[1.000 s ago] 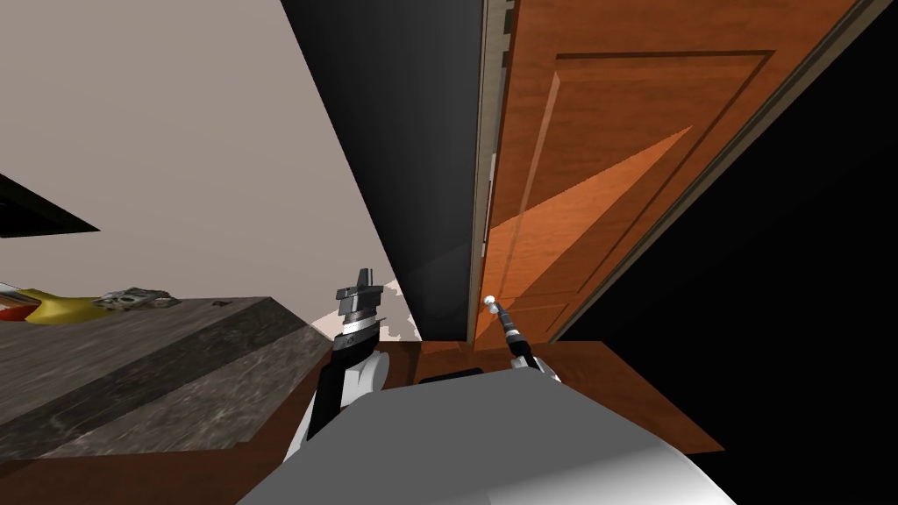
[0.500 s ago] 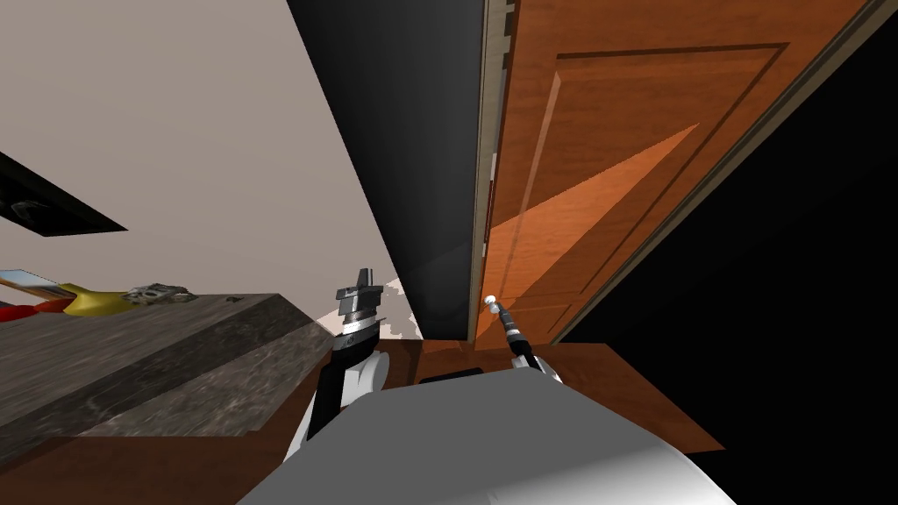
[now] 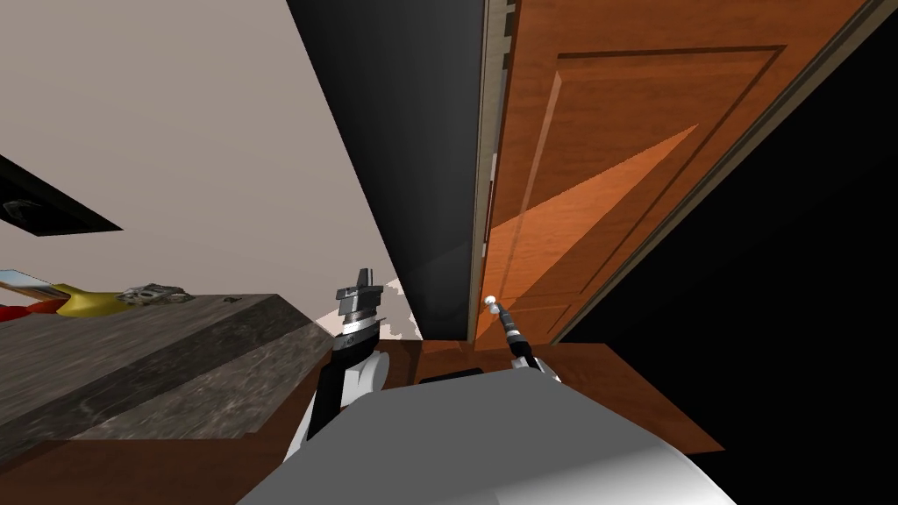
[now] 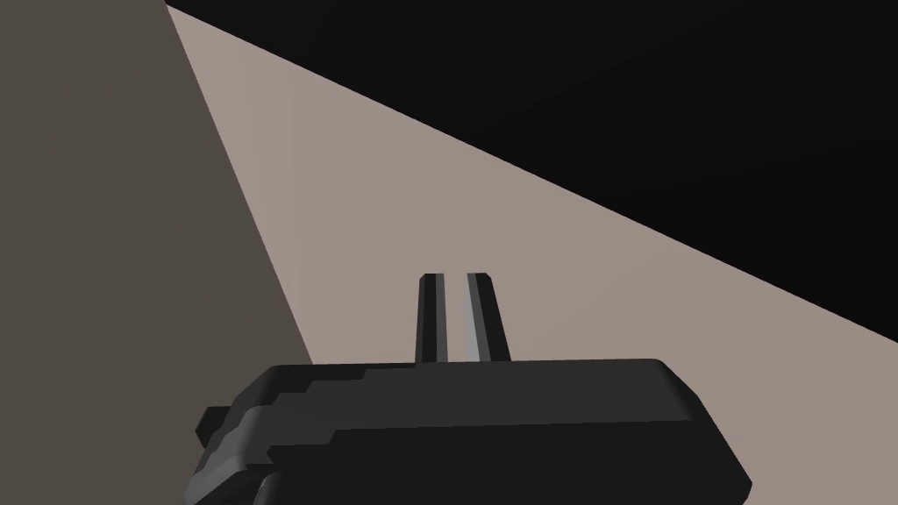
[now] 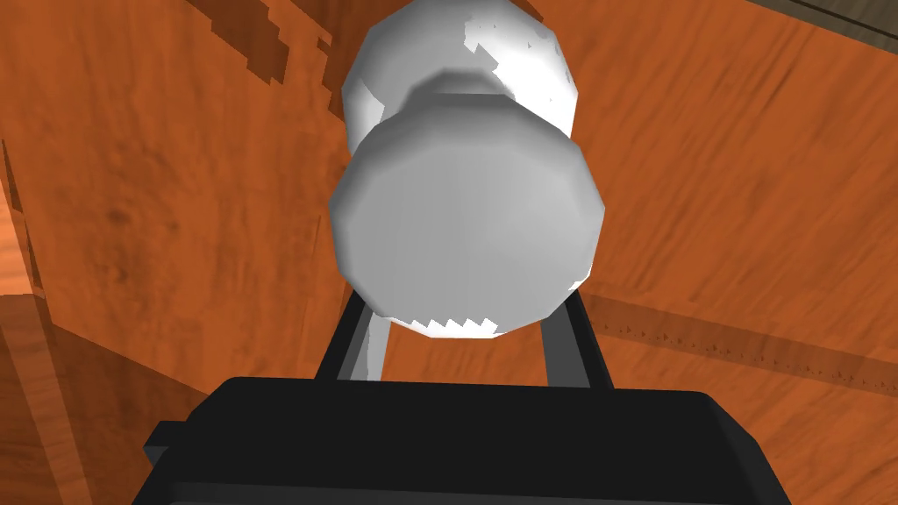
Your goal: Pull the door open
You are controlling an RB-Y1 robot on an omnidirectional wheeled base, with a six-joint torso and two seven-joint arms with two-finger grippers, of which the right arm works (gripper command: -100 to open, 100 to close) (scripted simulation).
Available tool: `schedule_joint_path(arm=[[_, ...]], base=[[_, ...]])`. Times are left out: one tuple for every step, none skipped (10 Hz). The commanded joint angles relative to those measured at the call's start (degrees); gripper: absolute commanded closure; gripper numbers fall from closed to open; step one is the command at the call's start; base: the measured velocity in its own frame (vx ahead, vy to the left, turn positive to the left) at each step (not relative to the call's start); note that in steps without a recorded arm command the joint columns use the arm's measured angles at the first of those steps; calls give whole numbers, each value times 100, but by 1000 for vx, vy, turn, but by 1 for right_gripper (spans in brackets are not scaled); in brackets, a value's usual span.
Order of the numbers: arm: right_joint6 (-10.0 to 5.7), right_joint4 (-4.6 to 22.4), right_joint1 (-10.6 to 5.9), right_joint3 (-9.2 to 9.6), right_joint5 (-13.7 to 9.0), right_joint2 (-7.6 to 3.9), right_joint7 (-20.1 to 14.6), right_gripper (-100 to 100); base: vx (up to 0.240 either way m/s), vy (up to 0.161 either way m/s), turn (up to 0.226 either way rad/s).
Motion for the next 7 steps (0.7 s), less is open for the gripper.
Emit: schedule_joint_path(arm=[[14,-39,-47,166,64,146,-23,100],[-27,50,-34,32,-59,-9,-198,100],[-26,56,-39,54,-98,-18,-340,100],[-25,62,-45,77,-138,-27,-482,100],[-24,67,-50,99,-177,-36,-625,100],[-22,76,-57,131,-233,-49,-785,100],[-22,76,-57,131,-233,-49,-826,100]], base=[[-14,-4,-4],[-26,-31,-4],[-30,-18,41],[-30,0,50],[-36,5,33],[-45,-5,65],[-41,1,23]])
